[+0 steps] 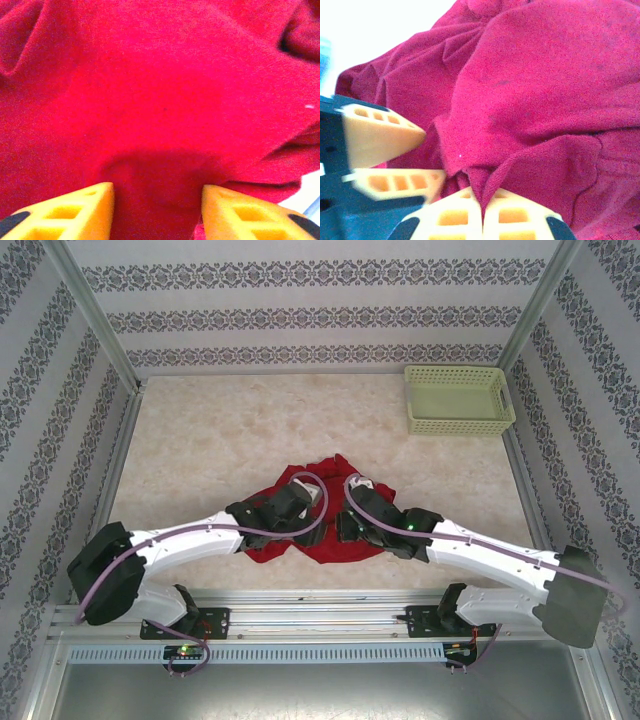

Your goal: Fold the inside-out t-shirt

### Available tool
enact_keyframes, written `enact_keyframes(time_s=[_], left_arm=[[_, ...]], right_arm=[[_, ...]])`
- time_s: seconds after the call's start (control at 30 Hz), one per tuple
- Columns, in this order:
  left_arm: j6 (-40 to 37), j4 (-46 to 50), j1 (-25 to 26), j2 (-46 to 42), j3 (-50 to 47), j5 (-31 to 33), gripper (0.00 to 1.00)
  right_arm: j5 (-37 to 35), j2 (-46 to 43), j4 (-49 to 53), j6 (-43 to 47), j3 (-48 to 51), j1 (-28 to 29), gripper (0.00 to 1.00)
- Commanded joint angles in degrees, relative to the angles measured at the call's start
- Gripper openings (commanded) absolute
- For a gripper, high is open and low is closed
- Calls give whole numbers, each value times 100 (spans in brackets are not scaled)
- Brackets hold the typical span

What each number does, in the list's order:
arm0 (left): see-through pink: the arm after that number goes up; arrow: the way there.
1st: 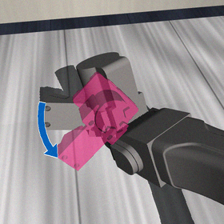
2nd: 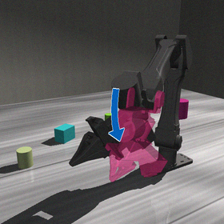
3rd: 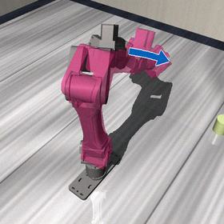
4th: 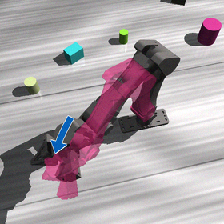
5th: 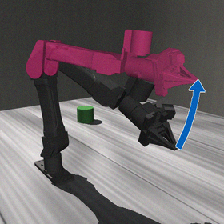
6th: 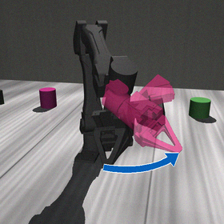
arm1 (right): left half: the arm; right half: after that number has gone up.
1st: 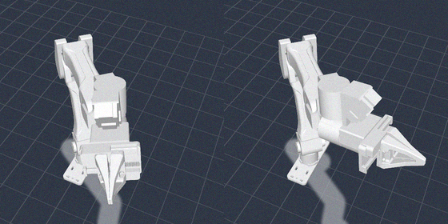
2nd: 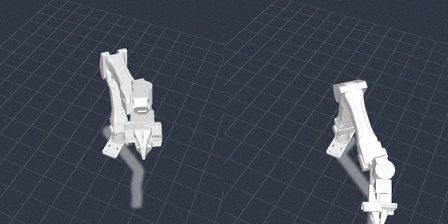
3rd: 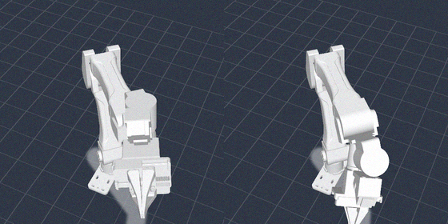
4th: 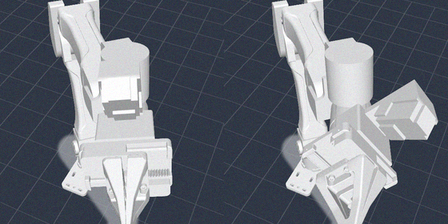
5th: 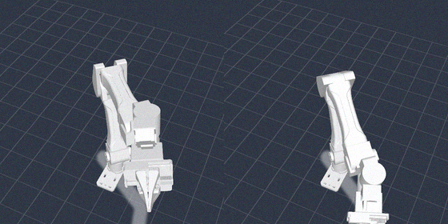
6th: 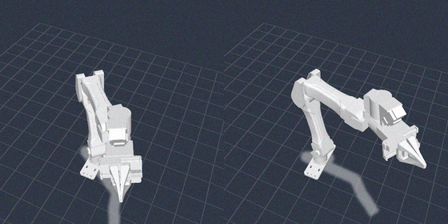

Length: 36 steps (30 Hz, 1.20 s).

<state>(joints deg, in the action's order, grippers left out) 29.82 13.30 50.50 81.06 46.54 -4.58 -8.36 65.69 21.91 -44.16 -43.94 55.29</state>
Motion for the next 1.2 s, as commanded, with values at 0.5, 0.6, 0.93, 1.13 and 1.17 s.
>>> enact_keyframes(time_s=[0.5,0.6,0.93,1.13,1.17], left_arm=[[636,-1045,-1258,549,-262,-1079,0],[559,-942,-1105,703,-142,-1145,0],[436,-1168,-577,344,-120,-1196,0],[453,-1295,-524,210,-186,-1228,0],[451,-1315,-524,190,-208,-1230,0]], right_arm=[[-669,-1958,-71,-550,2348,-140,1],[-745,-2168,327,-565,2214,-363,19],[-975,-1707,920,122,994,-54,65],[-692,-583,357,349,556,175,66],[-624,-371,175,313,515,169,66]])
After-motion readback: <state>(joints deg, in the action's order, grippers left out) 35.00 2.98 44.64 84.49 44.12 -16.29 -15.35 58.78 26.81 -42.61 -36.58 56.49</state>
